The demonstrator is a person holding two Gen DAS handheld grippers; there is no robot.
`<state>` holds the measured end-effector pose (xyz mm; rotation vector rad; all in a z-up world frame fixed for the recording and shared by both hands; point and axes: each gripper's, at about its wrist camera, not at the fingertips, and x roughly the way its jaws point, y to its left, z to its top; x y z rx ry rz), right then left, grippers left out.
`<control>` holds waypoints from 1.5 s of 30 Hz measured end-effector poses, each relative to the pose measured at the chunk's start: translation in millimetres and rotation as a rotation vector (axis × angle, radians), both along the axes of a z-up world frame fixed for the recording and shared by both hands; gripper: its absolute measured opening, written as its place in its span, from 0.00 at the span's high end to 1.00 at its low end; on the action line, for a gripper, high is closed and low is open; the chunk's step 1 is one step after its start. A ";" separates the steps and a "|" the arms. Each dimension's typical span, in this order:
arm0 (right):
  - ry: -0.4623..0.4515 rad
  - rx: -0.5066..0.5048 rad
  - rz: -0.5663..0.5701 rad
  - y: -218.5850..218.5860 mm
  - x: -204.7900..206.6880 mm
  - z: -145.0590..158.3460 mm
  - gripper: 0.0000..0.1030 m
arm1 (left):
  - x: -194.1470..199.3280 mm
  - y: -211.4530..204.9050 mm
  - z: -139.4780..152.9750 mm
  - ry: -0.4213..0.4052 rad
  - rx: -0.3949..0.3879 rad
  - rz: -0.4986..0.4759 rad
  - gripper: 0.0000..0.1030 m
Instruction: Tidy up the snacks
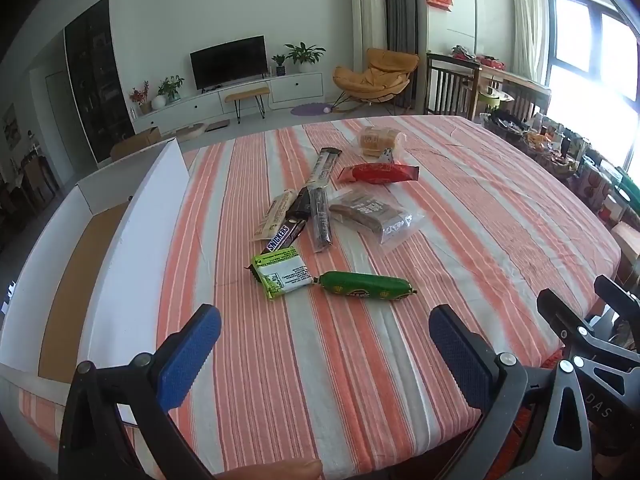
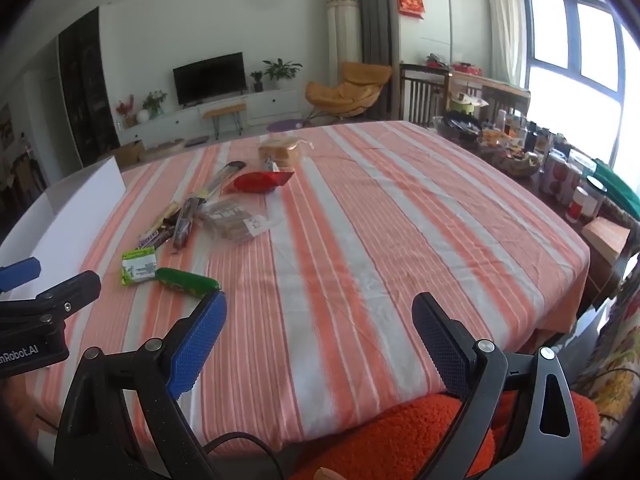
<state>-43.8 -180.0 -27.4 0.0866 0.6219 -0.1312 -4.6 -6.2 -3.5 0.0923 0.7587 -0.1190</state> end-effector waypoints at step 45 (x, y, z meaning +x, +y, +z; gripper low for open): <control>-0.021 0.007 0.005 -2.3 -3.2 1.9 0.07 | -7.8 -15.8 -0.8 -0.013 0.003 -0.032 0.00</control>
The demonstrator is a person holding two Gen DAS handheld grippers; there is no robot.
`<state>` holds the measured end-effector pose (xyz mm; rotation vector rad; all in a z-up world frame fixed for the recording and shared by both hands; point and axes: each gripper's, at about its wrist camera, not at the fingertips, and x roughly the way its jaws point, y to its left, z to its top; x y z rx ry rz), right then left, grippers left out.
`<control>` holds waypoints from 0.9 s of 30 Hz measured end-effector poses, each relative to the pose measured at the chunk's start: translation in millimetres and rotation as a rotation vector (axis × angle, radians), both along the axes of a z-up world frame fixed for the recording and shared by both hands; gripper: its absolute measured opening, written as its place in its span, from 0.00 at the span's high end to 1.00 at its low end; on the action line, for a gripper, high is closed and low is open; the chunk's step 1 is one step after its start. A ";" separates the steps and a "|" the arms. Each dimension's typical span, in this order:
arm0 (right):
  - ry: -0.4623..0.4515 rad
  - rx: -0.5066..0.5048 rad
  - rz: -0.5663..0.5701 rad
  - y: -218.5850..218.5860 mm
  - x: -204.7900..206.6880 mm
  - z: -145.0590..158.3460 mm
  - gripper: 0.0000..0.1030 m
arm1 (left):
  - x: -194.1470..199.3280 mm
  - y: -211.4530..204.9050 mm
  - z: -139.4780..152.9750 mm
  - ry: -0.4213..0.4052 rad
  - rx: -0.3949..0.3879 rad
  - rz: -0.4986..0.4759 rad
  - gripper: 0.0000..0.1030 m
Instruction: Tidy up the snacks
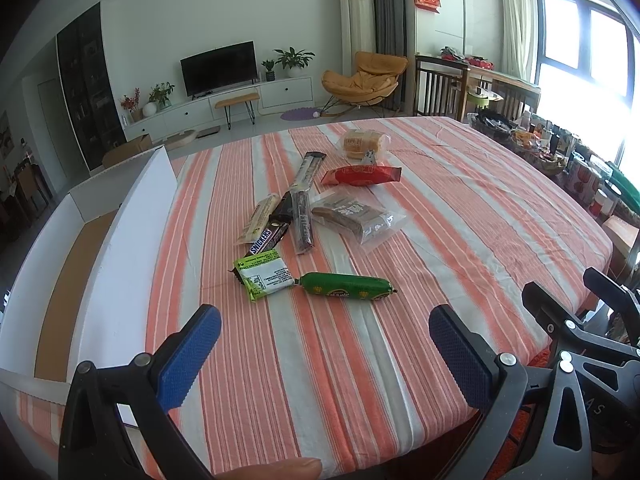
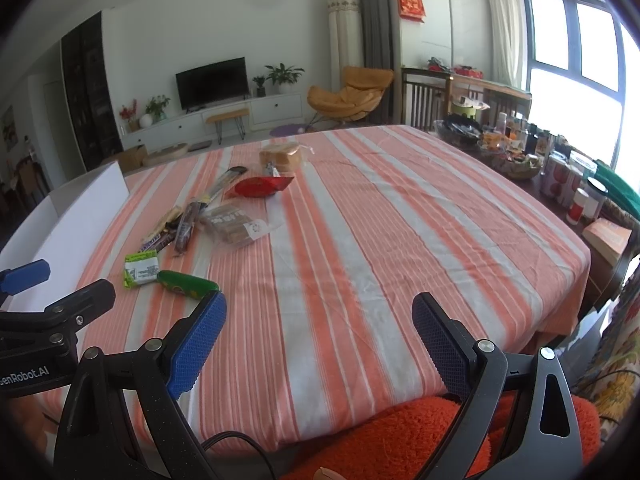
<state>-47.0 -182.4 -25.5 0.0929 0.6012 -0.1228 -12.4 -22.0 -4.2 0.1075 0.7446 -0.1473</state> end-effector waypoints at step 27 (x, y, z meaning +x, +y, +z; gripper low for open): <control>-0.001 0.000 -0.001 0.1 -0.4 -0.1 0.07 | -1.3 2.7 -4.0 0.009 0.001 -0.002 0.00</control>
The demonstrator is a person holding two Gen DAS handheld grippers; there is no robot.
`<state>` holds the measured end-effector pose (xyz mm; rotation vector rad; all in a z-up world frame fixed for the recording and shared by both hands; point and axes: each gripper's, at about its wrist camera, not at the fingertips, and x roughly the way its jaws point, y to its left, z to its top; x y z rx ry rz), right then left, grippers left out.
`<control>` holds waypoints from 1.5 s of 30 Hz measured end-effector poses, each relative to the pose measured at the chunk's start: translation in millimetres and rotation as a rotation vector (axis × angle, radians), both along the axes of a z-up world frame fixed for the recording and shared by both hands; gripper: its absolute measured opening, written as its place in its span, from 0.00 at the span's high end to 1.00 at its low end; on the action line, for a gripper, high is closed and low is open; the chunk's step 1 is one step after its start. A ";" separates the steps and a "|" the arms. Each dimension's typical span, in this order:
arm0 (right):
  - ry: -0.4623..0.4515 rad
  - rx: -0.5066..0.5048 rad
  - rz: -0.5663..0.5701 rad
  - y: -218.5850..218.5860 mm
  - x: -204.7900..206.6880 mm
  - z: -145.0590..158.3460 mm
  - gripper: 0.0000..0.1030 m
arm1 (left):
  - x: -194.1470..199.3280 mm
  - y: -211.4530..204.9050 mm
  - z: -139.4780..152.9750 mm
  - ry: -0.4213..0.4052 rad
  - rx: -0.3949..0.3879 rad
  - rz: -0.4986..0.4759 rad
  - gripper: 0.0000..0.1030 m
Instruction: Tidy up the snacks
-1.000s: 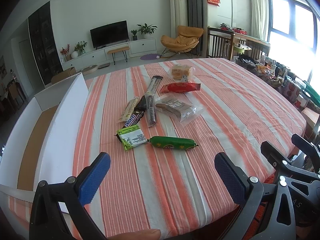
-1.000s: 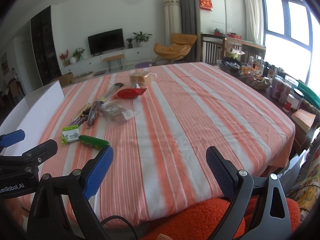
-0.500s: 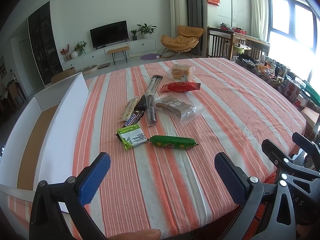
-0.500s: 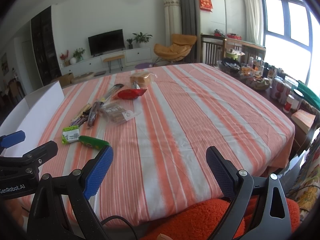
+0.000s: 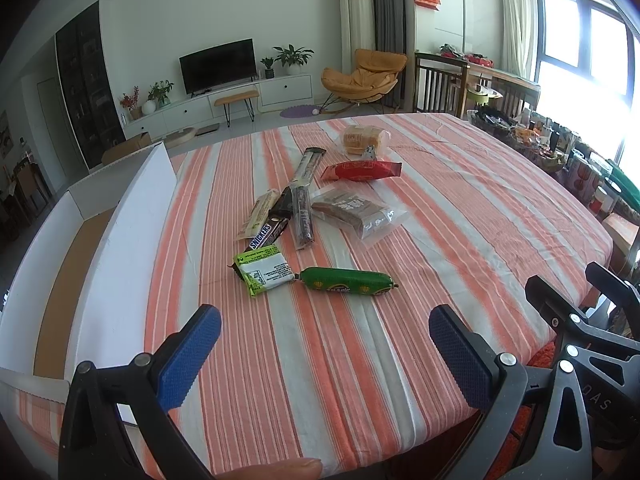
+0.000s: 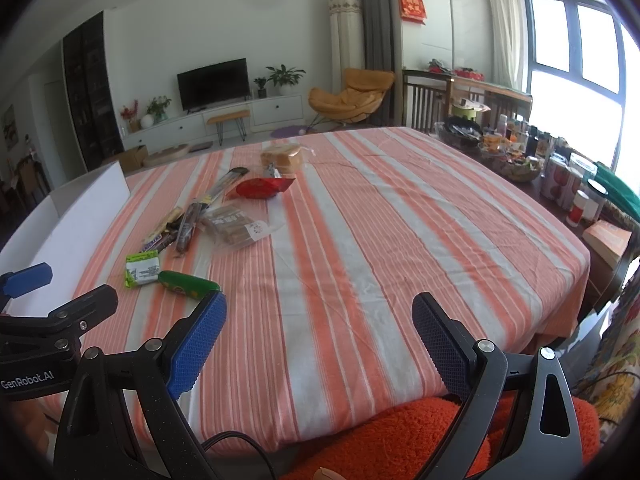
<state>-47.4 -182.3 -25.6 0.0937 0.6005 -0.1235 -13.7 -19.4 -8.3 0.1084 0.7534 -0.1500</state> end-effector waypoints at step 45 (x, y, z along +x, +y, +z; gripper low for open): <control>0.345 0.087 0.355 32.9 100.8 -64.0 0.07 | 72.1 72.0 -108.8 0.269 -0.021 0.100 0.00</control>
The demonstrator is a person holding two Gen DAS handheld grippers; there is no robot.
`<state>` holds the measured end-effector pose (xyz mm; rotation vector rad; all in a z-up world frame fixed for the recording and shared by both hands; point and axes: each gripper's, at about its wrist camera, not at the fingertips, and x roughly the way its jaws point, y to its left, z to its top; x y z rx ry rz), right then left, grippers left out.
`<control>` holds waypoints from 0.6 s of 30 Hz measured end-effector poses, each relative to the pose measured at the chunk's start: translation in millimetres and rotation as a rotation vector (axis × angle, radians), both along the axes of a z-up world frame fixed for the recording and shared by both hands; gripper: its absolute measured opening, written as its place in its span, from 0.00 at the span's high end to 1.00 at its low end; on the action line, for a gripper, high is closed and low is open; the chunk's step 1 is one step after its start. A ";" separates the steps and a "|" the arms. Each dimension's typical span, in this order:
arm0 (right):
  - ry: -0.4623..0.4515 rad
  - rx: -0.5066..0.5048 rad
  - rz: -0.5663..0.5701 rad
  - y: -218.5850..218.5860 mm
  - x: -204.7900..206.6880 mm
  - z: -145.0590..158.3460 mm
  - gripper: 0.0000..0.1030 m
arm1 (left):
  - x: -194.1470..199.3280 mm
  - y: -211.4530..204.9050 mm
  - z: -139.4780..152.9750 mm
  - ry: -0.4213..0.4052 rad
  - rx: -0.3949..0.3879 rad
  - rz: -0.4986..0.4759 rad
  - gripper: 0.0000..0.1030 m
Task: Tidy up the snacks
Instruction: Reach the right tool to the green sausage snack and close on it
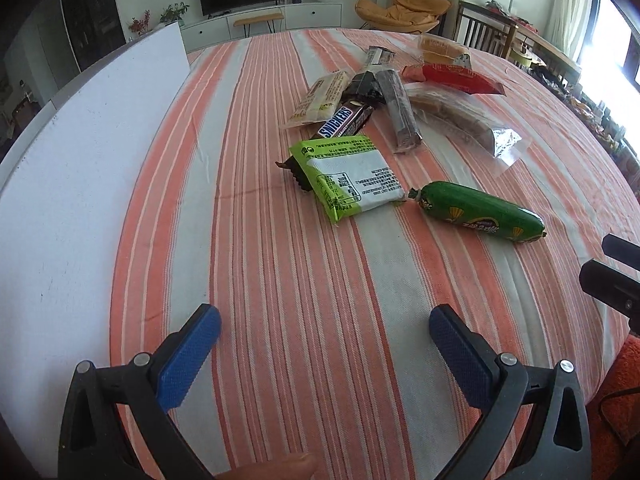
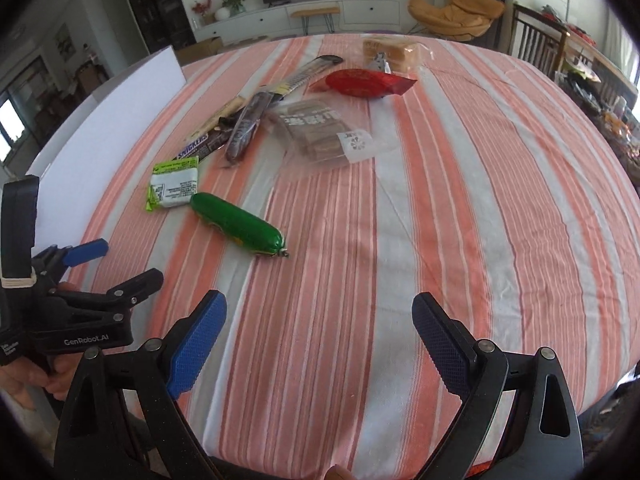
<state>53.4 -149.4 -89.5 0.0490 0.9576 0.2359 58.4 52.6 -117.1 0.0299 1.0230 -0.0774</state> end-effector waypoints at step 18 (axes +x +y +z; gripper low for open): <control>0.062 -0.223 0.362 82.5 70.3 -18.3 0.10 | -10.0 18.5 1.9 -0.022 0.001 -0.064 0.00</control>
